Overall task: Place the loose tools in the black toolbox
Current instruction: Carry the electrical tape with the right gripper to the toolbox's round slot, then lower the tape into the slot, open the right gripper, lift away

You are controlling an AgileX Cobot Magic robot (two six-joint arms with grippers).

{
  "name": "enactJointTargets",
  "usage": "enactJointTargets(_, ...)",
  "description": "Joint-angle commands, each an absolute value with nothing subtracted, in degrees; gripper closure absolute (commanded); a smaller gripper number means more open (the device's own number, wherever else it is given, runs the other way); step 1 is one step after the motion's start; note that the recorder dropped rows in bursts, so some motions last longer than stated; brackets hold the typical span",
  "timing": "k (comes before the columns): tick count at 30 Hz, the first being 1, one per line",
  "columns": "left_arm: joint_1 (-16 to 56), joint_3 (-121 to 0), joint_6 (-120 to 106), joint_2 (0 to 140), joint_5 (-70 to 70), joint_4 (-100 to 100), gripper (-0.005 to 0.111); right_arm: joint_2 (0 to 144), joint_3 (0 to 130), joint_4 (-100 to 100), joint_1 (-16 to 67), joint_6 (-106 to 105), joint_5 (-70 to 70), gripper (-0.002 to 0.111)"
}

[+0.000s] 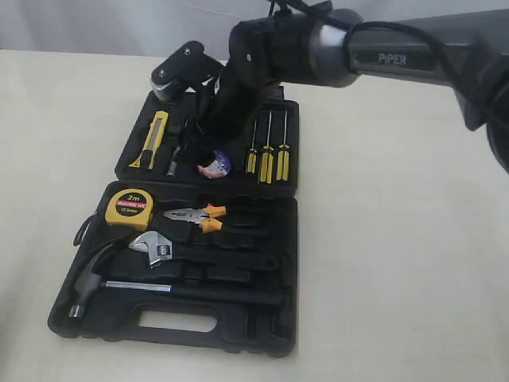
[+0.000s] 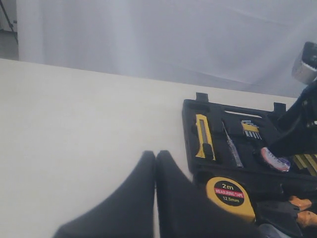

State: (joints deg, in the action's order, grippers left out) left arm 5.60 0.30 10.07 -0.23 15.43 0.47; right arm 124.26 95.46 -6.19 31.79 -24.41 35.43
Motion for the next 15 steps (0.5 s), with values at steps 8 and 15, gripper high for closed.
enactJointTargets(8, 5.93, 0.0, 10.05, 0.0, 15.61, 0.0, 0.107, 125.89, 97.24, -6.16, 30.92, -21.82, 36.86, 0.108)
enactJointTargets(15, 5.93, 0.0, 10.05, 0.0, 15.61, 0.0, 0.107, 132.93, 97.24, -7.48, 30.92, -21.98, 38.06, 0.109)
